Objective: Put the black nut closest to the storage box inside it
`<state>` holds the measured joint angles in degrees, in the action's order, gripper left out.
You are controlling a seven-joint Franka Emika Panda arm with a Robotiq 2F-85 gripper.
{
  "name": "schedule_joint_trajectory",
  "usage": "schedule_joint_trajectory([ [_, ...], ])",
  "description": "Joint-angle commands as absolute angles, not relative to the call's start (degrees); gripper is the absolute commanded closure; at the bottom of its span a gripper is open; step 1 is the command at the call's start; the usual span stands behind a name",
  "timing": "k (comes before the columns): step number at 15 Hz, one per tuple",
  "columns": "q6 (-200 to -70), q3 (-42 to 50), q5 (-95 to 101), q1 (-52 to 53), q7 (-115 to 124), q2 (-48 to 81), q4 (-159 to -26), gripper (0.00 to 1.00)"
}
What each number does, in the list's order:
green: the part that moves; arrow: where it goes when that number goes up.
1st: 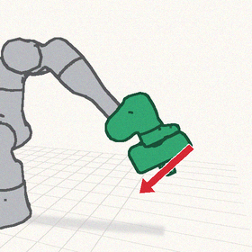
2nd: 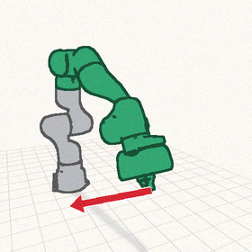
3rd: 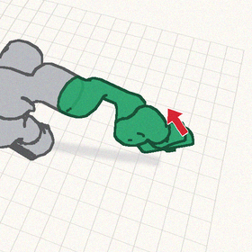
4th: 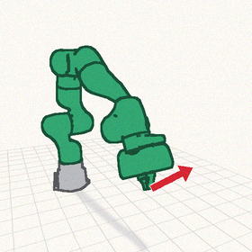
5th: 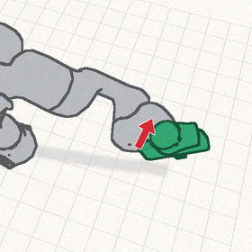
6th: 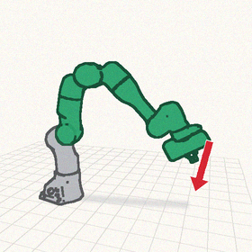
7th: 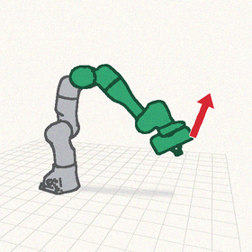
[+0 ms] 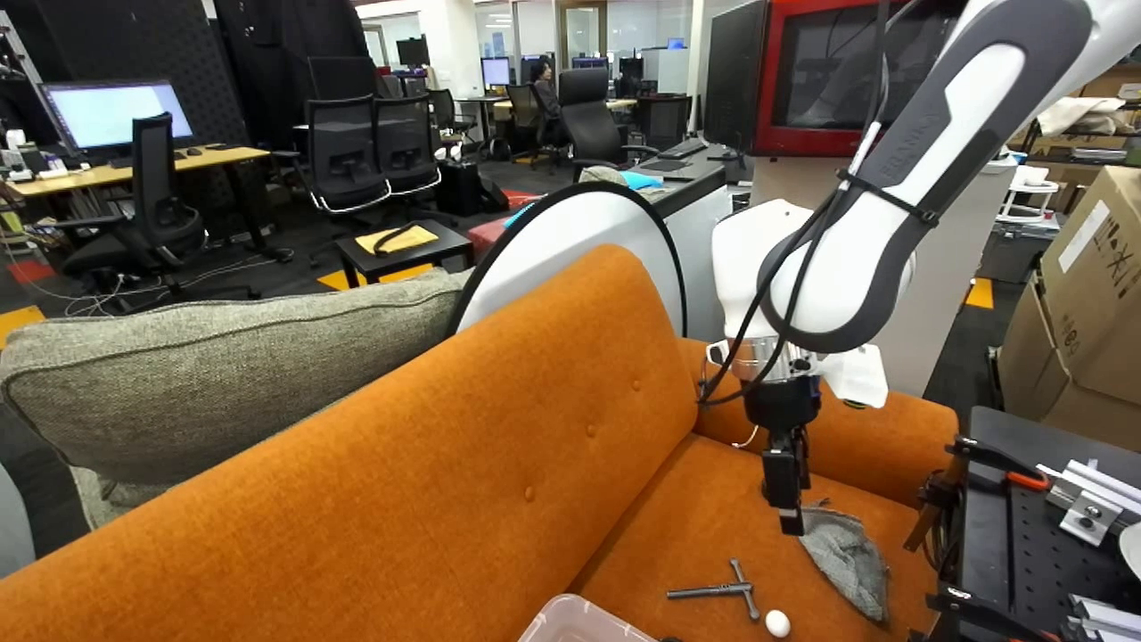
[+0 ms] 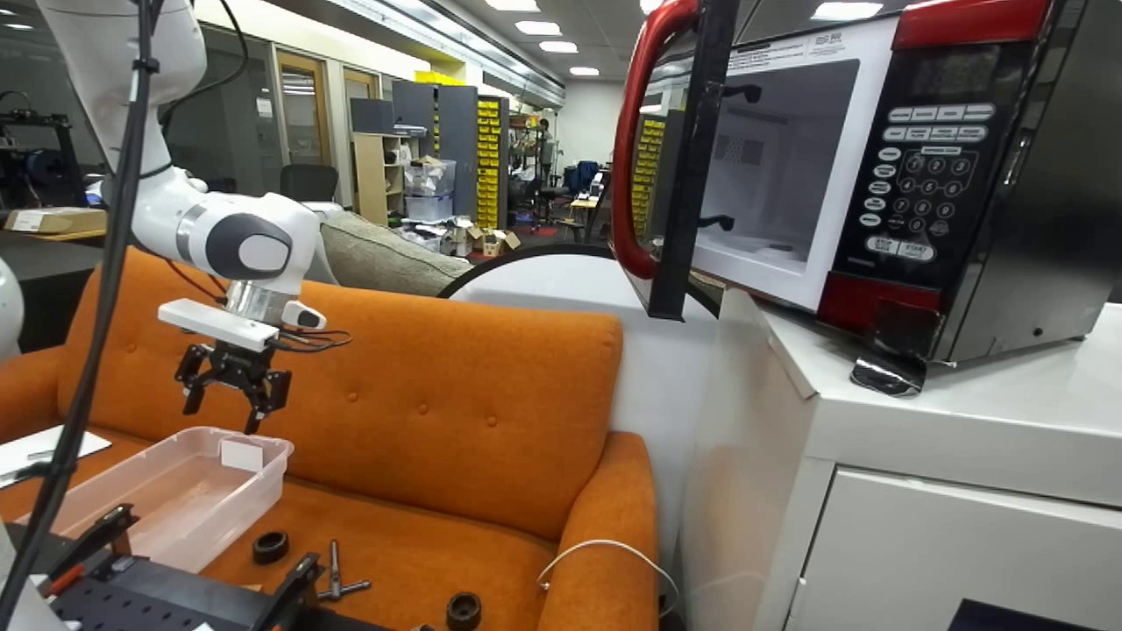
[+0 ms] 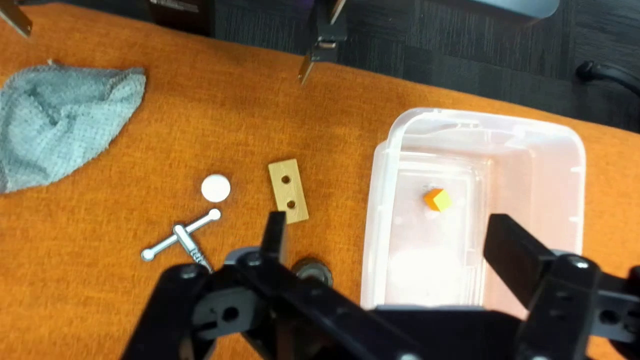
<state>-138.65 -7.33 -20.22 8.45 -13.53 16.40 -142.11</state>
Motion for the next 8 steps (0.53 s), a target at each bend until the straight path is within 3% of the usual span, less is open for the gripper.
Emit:
schedule_joint_trajectory([
  [1, -147.7, -9.8, -20.2, 6.3, -16.9, 22.4, -140.4, 0.00],
  [8, -158.1, -11.7, -13.3, 7.6, -12.9, 38.4, -133.1, 0.00],
])
